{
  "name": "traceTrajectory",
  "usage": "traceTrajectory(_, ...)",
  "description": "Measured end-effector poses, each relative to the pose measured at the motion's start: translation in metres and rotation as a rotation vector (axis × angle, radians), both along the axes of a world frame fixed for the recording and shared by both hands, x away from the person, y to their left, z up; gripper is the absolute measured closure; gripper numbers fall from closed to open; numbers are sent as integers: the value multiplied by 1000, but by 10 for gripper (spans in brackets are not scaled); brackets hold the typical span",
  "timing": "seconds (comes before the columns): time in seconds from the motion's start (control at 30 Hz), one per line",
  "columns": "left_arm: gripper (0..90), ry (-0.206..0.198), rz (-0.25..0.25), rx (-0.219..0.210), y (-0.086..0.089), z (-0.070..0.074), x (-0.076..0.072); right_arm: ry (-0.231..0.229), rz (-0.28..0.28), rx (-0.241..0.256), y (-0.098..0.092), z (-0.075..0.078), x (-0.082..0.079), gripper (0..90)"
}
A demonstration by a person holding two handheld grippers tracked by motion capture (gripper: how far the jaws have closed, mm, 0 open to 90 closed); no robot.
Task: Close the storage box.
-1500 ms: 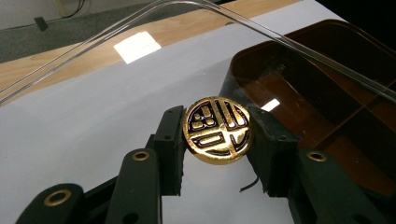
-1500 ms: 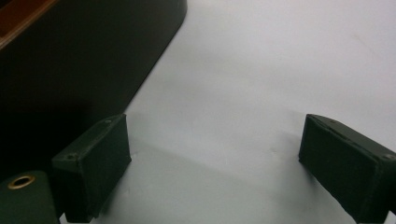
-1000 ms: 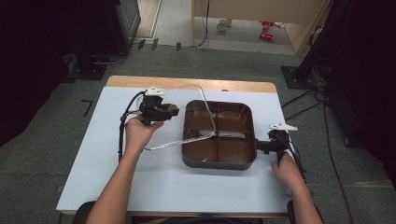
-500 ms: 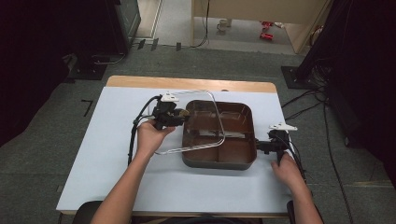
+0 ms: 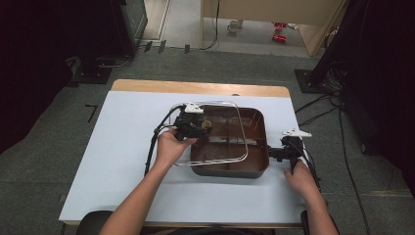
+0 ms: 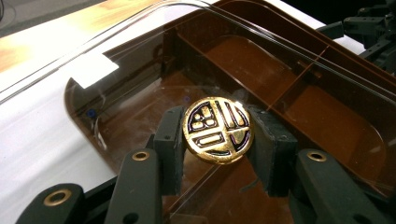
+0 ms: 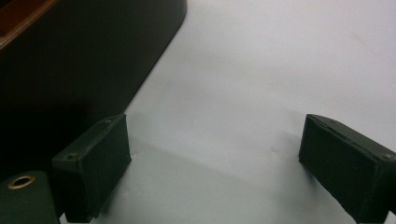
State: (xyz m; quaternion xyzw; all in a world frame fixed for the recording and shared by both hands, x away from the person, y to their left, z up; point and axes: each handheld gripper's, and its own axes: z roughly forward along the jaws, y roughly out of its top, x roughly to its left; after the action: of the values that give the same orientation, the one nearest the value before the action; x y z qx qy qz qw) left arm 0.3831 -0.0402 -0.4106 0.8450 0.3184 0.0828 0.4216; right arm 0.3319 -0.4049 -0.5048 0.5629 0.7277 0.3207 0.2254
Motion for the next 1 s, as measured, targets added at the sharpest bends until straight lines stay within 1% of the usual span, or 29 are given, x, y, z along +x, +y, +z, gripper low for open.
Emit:
traceTrajectory(0.1, 598, -1, -9, -5, -3, 1, -1, -1, 1, -1, 0, 0, 0, 83)
traceTrajectory(0.2, 598, -7, -34, -20, -11, 4, -1, -1, 1, -1, 0, 0, 0, 83)
traceTrajectory(0.27, 598, -9, -43, -19, -14, 5, -2, -1, 1, 0, 0, 0, 0, 83)
traceTrajectory(0.33, 598, -16, -64, -5, -23, 6, -1, 0, 1, -1, 0, 0, 0, 83)
traceTrajectory(0.37, 598, -16, -64, -5, -23, 6, -1, 0, 1, -1, 0, 0, 0, 83)
traceTrajectory(0.4, 598, -12, -75, -3, -28, 5, -1, 1, -1, 0, 0, 0, 0, 83)
traceTrajectory(0.47, 598, -7, -87, -6, -32, 3, 0, 1, -1, 1, 0, 0, 0, 83)
traceTrajectory(0.6, 598, 1, -104, 2, -38, 0, 2, 1, -1, 0, 0, 0, 0, 83)
traceTrajectory(0.7, 598, -2, -108, 1, -41, -1, 3, 1, -1, 0, 0, 0, 0, 83)
traceTrajectory(0.73, 598, -1, -121, -3, -44, -2, 4, 0, -1, 1, 0, 0, 0, 83)
traceTrajectory(0.83, 598, 9, -128, -5, -48, -3, 6, 0, 0, 0, 0, 0, 0, 83)
traceTrajectory(0.9, 598, 7, -132, 0, -51, -4, 6, 0, 0, 0, 0, 0, 0, 83)
traceTrajectory(1.0, 598, -12, -152, 31, -58, -6, 6, 1, -1, 0, 0, 0, 0, 83)
